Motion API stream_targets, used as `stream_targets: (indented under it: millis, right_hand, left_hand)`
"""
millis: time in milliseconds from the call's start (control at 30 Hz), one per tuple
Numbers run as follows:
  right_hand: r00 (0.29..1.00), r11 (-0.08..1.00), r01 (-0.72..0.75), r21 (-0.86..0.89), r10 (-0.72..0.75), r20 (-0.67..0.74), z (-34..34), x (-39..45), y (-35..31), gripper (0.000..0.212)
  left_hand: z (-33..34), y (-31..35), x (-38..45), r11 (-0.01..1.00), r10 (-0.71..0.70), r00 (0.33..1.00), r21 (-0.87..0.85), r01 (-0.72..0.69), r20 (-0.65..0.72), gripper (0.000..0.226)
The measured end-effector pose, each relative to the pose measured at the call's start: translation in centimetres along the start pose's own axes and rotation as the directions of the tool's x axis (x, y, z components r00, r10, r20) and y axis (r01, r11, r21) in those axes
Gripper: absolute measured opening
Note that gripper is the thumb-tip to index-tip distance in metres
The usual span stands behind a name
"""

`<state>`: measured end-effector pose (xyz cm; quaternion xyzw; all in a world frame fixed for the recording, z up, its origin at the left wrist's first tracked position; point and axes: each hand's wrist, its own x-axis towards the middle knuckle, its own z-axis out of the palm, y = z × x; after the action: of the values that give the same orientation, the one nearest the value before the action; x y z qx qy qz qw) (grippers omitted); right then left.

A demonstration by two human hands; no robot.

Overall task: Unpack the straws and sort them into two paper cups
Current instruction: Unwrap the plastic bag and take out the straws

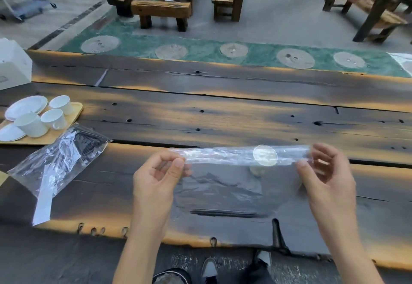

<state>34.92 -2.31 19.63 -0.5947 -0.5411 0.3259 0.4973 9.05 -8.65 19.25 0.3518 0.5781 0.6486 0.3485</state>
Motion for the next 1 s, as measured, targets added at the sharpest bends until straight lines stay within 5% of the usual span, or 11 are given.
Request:
stream_targets:
  millis: [100, 167, 267, 767, 1000]
  right_hand:
    - [0.916, 0.875, 0.391, -0.284, -0.399, 0.032, 0.4, 0.0, -1.8, 0.036]
    - [0.810, 0.777, 0.585, -0.233, -0.540, 0.229, 1.6, -0.2, -3.0, 0.022]
    - [0.662, 0.724, 0.687, -0.063, -0.587, 0.466, 4.8, -1.3, -4.5, 0.017]
    - [0.626, 0.793, 0.607, 0.045, -0.512, 0.588, 6.9, -1.5, -4.9, 0.013]
    - [0.800, 0.965, 0.163, 0.205, -0.251, 0.545, 6.5, -1.4, -5.1, 0.018]
  left_hand:
    - [1.1, 0.7, -0.6, 0.996, 0.028, 0.997, 0.080, -0.035, 0.078, 0.009]
    - [1.9, 1.2, -1.0, 0.991, 0.027, 0.989, 0.124, -0.046, 0.143, 0.005]
    - [2.6, 1.6, -1.5, 0.987, 0.059, 0.975, 0.135, -0.090, 0.213, 0.005]
    - [2.7, 2.4, -3.4, 0.999, 0.025, 0.997, 0.030, -0.027, 0.072, 0.047]
    - [3.3, 2.1, -3.1, 0.993, 0.075, 0.995, 0.082, -0.080, 0.067, 0.047]
